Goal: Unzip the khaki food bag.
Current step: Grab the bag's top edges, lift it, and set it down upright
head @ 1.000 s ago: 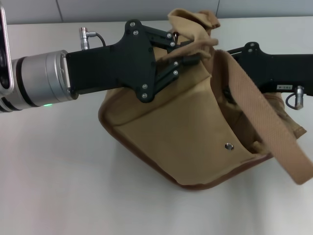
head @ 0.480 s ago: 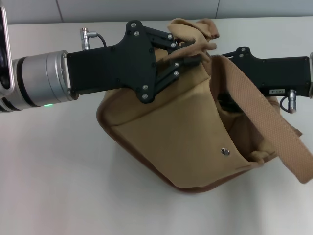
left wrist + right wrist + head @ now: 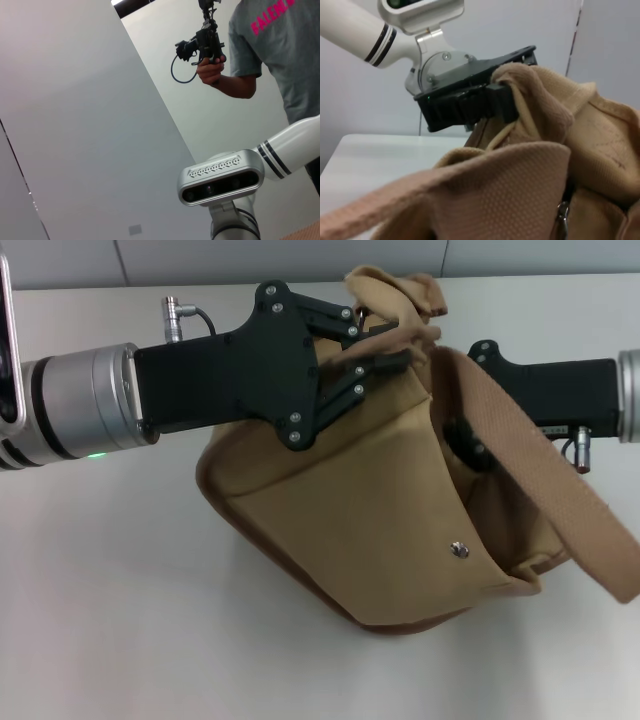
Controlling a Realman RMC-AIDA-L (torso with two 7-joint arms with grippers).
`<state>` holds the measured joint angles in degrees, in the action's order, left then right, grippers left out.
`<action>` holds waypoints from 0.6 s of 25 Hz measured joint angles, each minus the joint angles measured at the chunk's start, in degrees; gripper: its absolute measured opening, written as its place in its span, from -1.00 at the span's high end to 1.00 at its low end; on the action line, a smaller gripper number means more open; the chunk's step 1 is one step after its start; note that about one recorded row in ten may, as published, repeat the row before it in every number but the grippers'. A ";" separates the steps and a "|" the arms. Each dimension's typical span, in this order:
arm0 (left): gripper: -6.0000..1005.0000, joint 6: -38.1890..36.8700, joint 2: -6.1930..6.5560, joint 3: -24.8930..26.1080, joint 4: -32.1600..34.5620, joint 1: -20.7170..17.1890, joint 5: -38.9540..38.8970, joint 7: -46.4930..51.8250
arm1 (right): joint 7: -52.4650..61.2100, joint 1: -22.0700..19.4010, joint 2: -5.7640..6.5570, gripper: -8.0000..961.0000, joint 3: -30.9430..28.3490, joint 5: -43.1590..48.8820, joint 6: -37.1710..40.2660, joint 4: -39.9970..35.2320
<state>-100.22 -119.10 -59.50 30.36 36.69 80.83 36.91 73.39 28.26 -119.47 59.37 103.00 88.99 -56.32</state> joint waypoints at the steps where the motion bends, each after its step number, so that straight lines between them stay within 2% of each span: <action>1: 0.79 -0.05 0.00 0.00 0.03 -0.05 -0.14 0.00 | -0.19 -0.33 -0.01 0.51 -0.13 -0.78 0.01 0.08; 7: 0.79 -0.15 0.09 0.00 0.06 -0.41 -0.69 -0.19 | -0.69 -2.54 0.30 0.96 -0.48 -5.33 0.91 0.04; 15: 0.78 -0.16 0.10 0.18 0.05 -0.56 -0.69 -0.49 | -1.11 -4.13 0.29 0.98 -0.80 -5.36 1.09 0.53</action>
<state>-100.39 -119.00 -59.32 30.41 36.14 80.14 36.42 72.28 24.14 -119.18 58.57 97.64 90.08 -55.79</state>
